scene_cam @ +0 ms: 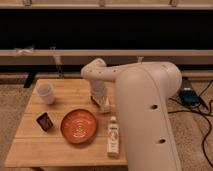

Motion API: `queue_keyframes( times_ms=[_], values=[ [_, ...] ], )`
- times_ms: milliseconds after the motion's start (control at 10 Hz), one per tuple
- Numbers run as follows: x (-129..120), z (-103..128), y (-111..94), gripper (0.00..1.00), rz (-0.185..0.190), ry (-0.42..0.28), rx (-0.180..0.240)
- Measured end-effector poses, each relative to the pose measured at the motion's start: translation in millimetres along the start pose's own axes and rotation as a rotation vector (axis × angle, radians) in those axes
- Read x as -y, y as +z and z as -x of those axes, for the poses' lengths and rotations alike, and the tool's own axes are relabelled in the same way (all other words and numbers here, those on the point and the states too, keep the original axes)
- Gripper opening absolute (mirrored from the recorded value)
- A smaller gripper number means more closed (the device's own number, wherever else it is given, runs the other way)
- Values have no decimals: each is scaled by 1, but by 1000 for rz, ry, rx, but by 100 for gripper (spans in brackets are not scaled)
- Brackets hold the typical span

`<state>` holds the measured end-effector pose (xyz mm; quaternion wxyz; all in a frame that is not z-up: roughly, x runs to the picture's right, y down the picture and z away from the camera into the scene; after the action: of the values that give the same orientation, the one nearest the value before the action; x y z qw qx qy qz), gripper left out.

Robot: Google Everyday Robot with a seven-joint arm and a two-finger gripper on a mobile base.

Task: Drag the pepper across the table

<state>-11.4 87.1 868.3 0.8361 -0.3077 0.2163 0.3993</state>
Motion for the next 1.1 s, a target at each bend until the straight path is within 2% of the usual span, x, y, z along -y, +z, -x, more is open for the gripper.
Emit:
queue_keyframes(
  times_ms=[200,600,900,1000,1100],
  values=[
    [16,-6,-2,4,-10,48,-3],
    [50,-14,0,43,-56,124,-31],
    [72,-34,2,74,-77,177,-62],
    [75,-40,3,79,-81,192,-72],
    [79,-48,5,80,-82,209,-81]
  ],
)
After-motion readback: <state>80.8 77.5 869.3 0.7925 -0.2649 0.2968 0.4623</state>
